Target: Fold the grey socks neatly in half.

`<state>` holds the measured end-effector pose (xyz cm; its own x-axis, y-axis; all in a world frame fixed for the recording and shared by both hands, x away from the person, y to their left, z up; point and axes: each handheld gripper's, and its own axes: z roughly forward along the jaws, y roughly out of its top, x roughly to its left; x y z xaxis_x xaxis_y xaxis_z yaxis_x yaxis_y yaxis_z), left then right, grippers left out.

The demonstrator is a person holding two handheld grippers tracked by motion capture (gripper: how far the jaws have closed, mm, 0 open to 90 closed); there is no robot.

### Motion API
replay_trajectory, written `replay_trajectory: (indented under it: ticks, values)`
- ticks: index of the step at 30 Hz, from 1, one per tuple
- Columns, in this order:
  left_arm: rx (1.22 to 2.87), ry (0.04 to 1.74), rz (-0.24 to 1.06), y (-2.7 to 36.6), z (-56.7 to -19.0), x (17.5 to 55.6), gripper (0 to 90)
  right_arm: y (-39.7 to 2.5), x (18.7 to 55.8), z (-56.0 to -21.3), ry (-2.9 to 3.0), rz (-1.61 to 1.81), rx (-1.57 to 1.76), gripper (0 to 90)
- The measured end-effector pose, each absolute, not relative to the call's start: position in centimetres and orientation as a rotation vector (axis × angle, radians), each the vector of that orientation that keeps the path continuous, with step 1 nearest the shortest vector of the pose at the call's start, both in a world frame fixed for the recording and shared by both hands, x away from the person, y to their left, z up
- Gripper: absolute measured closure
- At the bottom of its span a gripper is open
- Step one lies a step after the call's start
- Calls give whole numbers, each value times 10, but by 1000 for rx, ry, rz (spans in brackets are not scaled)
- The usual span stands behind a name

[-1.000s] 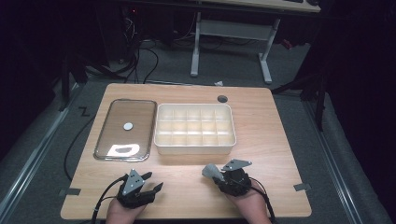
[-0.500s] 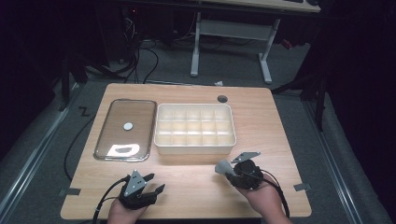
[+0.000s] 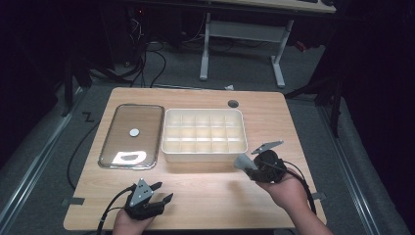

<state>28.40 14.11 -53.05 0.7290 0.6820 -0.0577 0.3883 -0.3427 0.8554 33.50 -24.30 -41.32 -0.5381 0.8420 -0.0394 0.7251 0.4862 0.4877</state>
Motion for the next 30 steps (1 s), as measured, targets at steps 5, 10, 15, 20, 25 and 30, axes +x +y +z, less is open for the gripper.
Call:
replay_trajectory:
  ticks: [5, 10, 15, 20, 25, 30]
  values:
    - [1973, 817, 387, 141, -530, 284, 419, -243, 347, -402, 2446, 616, 1365, 689]
    - [1974, 815, 384, 141, -531, 284, 420, -240, 365, -391, 2447, 594, 1373, 690]
    - [1975, 816, 385, 140, -531, 284, 421, -233, 386, -386, 2451, 559, 1391, 691]
    - [1984, 826, 390, 141, -531, 285, 430, -226, 407, -384, 2443, 499, 1408, 692]
    - [1982, 822, 387, 142, -530, 285, 430, -218, 426, -389, 2479, 424, 1426, 693]
    - [1972, 819, 385, 143, -530, 285, 429, -216, 439, -395, 2493, 380, 1456, 693]
